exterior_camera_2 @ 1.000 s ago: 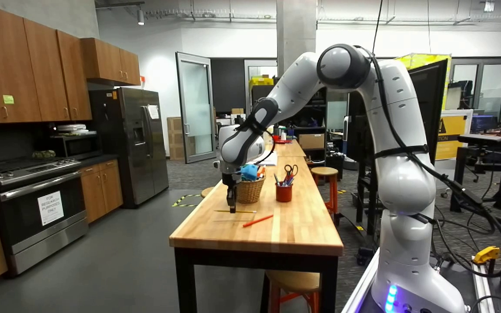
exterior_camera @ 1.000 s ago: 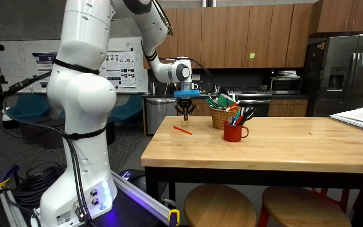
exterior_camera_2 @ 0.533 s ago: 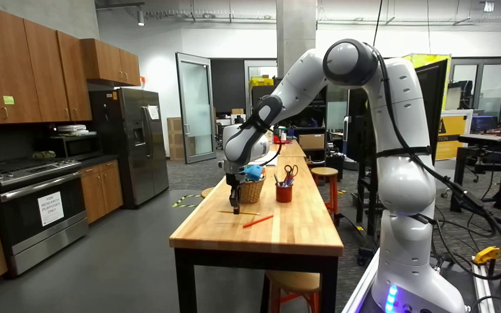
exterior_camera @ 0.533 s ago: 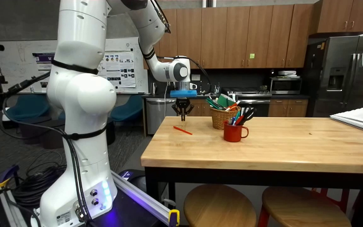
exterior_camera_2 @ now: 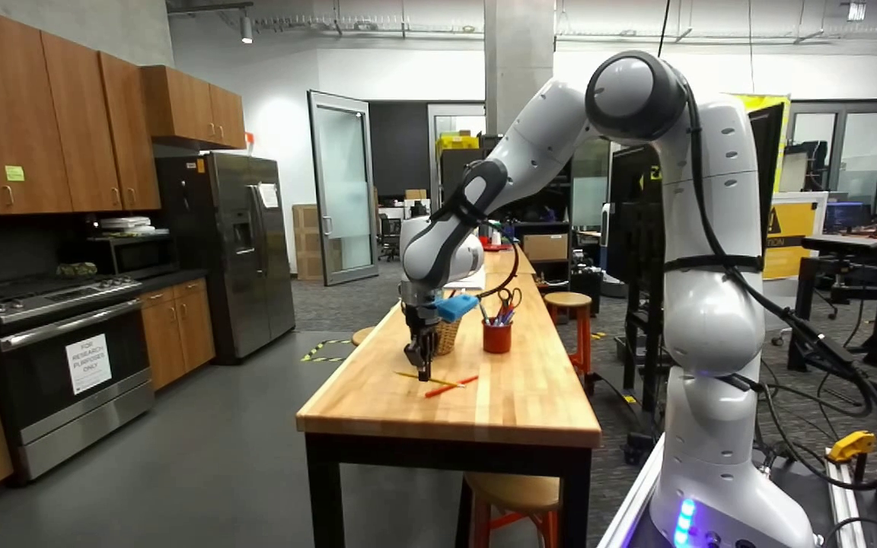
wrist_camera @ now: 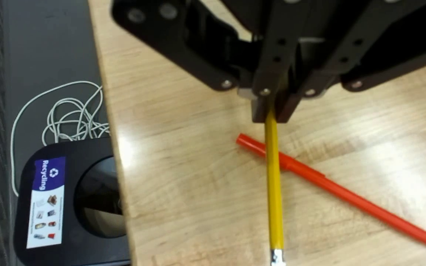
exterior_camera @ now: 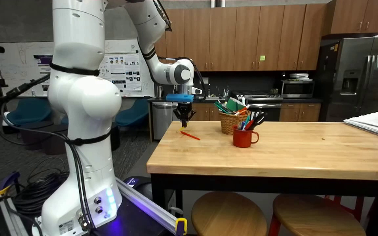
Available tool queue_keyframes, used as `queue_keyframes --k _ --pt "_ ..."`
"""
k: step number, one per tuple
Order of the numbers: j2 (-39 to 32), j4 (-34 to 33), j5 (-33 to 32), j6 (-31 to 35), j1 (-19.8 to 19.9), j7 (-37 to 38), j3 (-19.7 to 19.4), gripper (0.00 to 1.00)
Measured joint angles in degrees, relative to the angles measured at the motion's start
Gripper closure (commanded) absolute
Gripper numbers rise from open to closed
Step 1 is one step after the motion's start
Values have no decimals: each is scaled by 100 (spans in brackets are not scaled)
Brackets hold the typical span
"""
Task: Place the pencil and pen side by side to each other
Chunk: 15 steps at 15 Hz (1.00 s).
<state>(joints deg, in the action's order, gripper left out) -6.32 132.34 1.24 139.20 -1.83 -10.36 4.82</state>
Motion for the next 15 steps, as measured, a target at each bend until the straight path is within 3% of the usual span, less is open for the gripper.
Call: queue_keyframes --k 9,15 --pt "538 647 289 -163 -196 2503 0 98" --pt "848 1104 762 -165 -143 3604 -73 98"
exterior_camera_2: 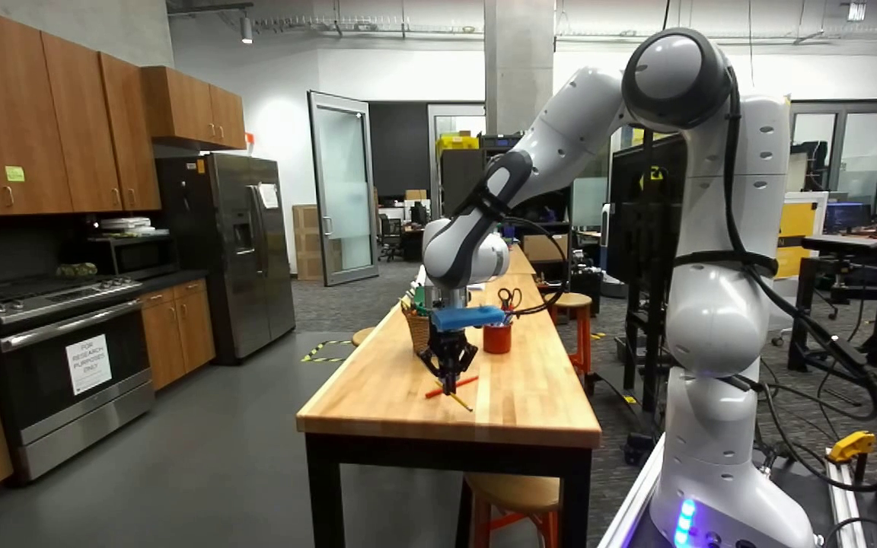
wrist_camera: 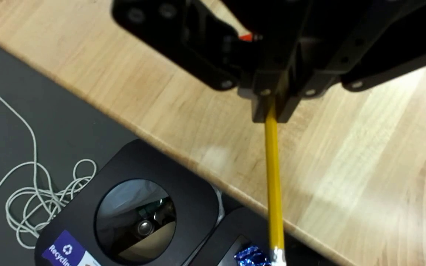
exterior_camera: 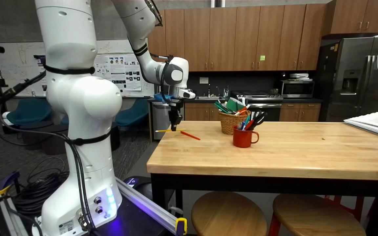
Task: Place the pencil and pen side by side to each other
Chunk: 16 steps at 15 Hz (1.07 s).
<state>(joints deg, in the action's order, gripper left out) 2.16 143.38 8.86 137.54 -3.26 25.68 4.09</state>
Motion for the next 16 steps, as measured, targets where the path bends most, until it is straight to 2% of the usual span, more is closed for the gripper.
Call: queue_keyframes --k 7,16 --pt "476 636 40 61 299 1218 -166 98" --pt "1036 1170 -82 69 519 2673 -171 98"
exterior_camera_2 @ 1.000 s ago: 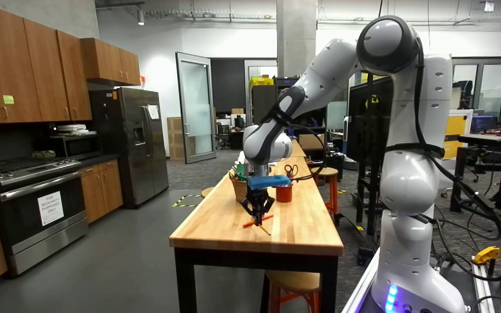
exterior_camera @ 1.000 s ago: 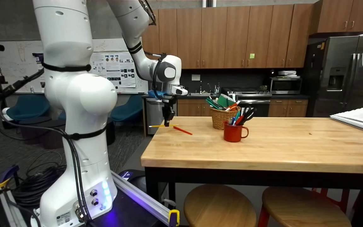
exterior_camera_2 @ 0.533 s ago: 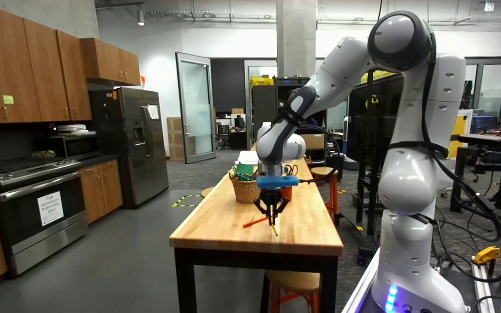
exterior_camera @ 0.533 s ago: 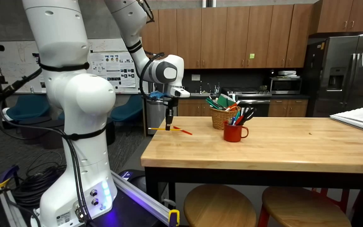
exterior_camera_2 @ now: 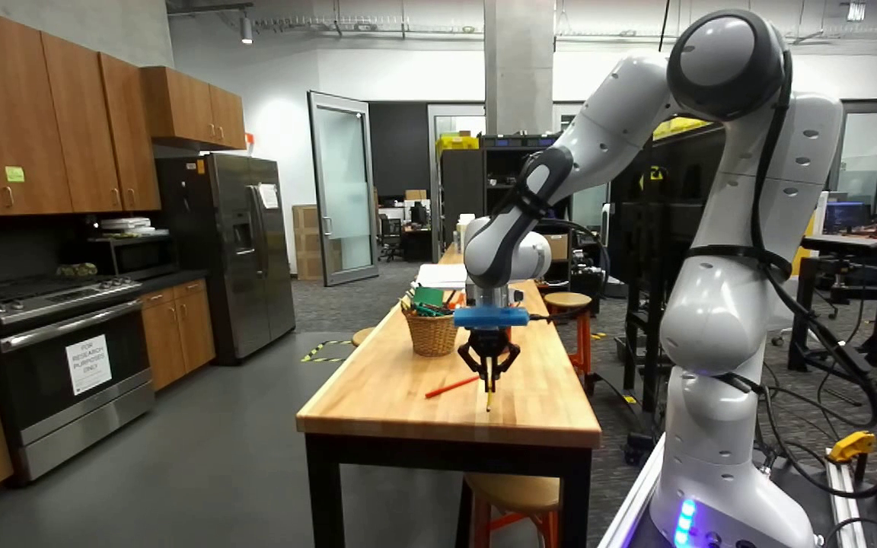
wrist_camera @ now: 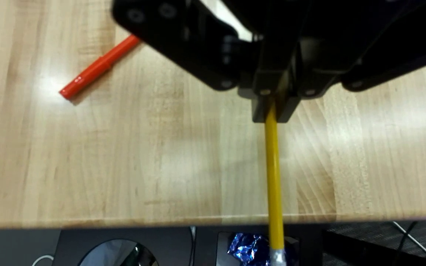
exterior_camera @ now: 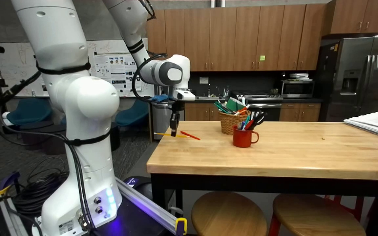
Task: Place the pencil and pen side by side to each other
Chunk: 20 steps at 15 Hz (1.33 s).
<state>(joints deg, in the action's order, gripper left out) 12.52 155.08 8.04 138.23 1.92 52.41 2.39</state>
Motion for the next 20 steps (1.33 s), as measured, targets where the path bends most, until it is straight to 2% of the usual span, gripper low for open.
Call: queue_keyframes --k 3,11,20 --pt "134 133 -96 0 51 161 5 98" --pt "226 202 -1093 0 317 659 69 98" --pt "194 189 -1462 44 474 717 69 98"
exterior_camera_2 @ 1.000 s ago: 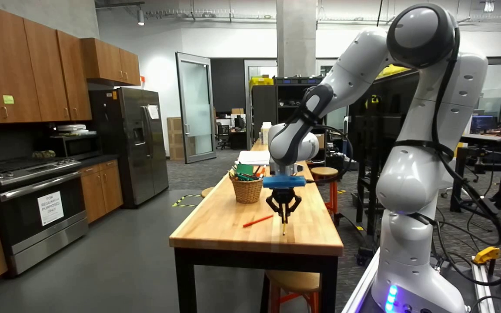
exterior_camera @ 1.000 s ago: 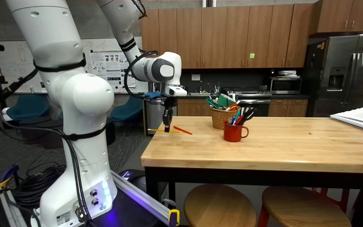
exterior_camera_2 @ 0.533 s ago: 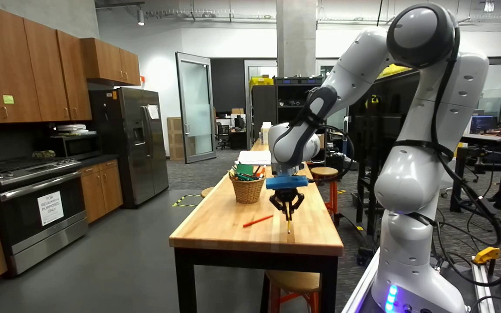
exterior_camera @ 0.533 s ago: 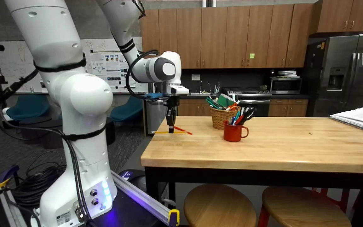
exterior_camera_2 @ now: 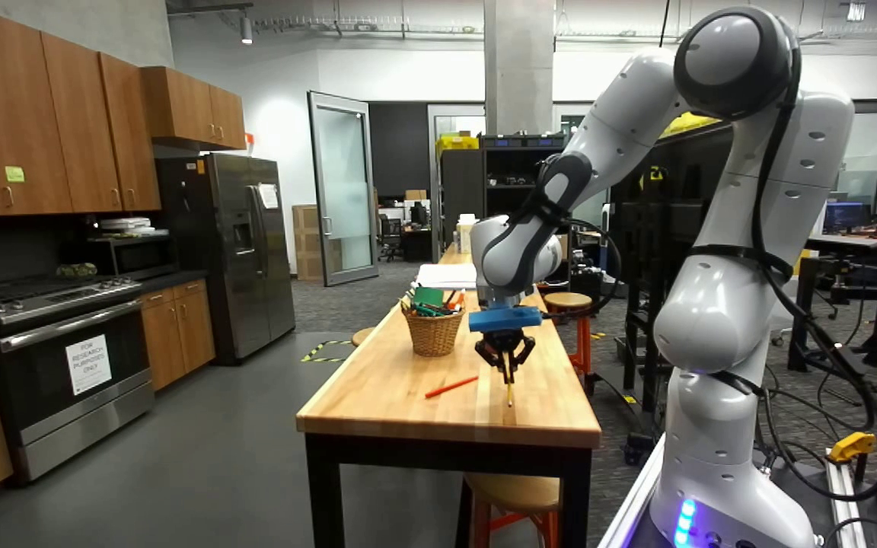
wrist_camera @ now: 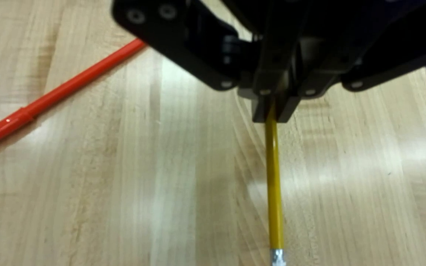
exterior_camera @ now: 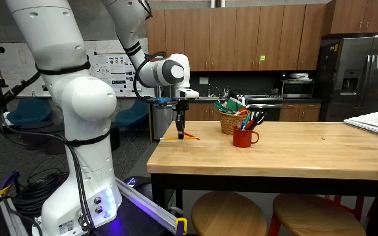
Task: Place the pencil and pen side by side to each other
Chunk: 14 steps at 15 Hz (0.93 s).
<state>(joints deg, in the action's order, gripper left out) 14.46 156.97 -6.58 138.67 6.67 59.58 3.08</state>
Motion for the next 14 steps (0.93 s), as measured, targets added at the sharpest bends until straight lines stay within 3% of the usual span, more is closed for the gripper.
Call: queue_keyframes --k 14 --pt "-425 -155 -3 308 22 2 -5 98"
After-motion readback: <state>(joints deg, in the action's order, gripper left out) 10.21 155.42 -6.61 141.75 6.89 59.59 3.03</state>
